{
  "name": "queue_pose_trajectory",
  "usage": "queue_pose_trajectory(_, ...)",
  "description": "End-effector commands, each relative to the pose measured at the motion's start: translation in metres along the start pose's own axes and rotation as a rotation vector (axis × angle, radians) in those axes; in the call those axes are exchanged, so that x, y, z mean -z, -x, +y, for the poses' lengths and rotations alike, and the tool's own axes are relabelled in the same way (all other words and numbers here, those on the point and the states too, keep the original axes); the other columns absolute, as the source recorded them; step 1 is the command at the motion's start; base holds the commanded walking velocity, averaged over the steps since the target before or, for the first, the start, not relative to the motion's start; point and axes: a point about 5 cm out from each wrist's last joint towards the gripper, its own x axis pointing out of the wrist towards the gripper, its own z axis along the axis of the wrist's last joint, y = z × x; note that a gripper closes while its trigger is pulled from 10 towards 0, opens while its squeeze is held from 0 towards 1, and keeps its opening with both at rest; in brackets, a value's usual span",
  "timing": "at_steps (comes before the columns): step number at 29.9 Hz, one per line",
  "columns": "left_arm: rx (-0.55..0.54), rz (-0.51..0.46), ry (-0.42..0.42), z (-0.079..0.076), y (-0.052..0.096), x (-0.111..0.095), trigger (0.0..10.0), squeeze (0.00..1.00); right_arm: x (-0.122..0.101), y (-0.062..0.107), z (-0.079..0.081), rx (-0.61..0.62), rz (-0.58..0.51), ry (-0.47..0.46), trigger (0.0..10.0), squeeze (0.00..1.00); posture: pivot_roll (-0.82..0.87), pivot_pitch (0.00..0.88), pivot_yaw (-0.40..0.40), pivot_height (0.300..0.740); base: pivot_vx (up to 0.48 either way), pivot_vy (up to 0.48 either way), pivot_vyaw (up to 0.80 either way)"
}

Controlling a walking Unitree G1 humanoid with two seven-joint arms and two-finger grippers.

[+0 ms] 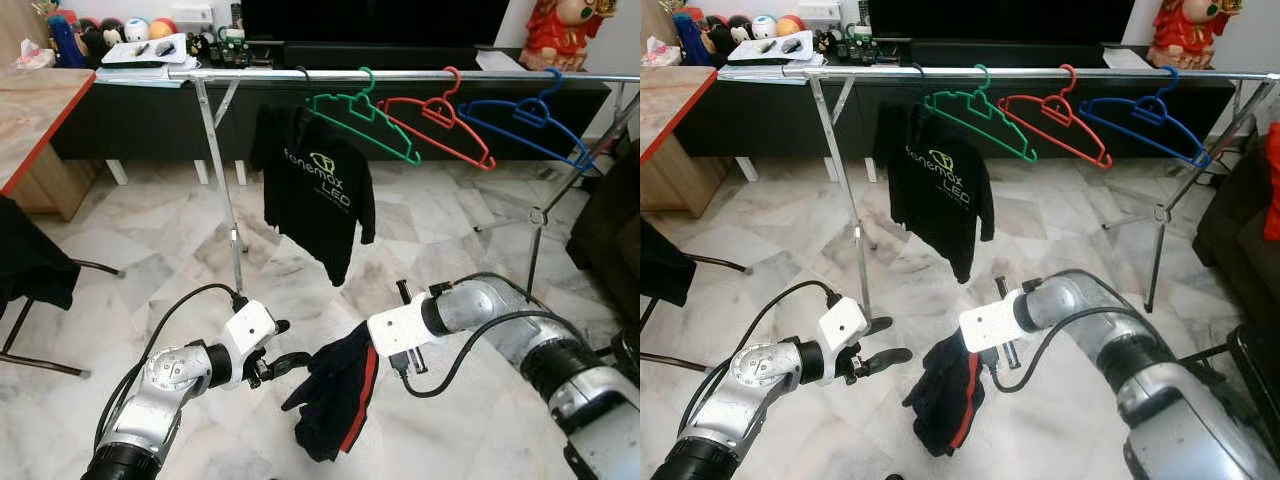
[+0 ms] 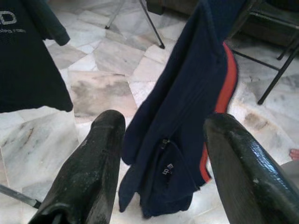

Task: Hang hanger

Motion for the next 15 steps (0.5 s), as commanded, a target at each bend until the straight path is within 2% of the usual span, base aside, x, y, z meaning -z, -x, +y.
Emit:
queue_pose_trajectory(1,0.025,-0.014,0.010,-0.002,-0.002,-0.004,10.0,0.00,-0.002,0.004,-0.007,0.013,0.012,0.071,10.0,0.00,0.02,0.165,-0.043,0.740,0.000,0.000,0.00)
queue_pose_trajectory(3,0.044,-0.017,0.026,-0.004,-0.002,-0.005,10.0,0.00,-0.004,0.005,-0.011,0.019,0.037,0.135,10.0,0.00,0.02,0.159,-0.043,0.740,0.000,0.000,0.00)
queue_pose_trajectory(4,0.044,-0.017,0.026,-0.004,-0.002,-0.005,10.0,0.00,-0.004,0.005,-0.011,0.019,0.037,0.135,10.0,0.00,0.02,0.159,-0.043,0.740,0.000,0.000,0.00)
queue_pose_trajectory(5,0.055,-0.021,0.035,-0.006,-0.004,-0.007,10.0,0.00,-0.007,0.006,-0.017,0.028,0.049,0.186,10.0,0.00,0.02,0.156,-0.045,0.740,0.000,0.000,0.00)
queue_pose_trajectory(7,0.056,-0.024,0.037,-0.006,-0.005,-0.007,10.0,0.00,-0.009,0.007,-0.019,0.031,0.045,0.198,10.0,0.00,0.02,0.154,-0.045,0.740,0.000,0.000,0.00)
queue_pose_trajectory(9,0.056,-0.033,0.043,-0.006,-0.007,-0.009,10.0,0.00,-0.015,0.008,-0.024,0.016,0.038,0.264,10.0,0.00,0.02,0.145,-0.048,0.740,0.000,0.000,0.00)
queue_pose_trajectory(15,0.058,-0.066,0.041,-0.008,-0.016,-0.016,10.0,0.00,-0.028,0.006,-0.033,0.045,-0.011,0.346,10.0,0.00,0.01,0.131,-0.052,0.740,0.000,0.000,0.00)
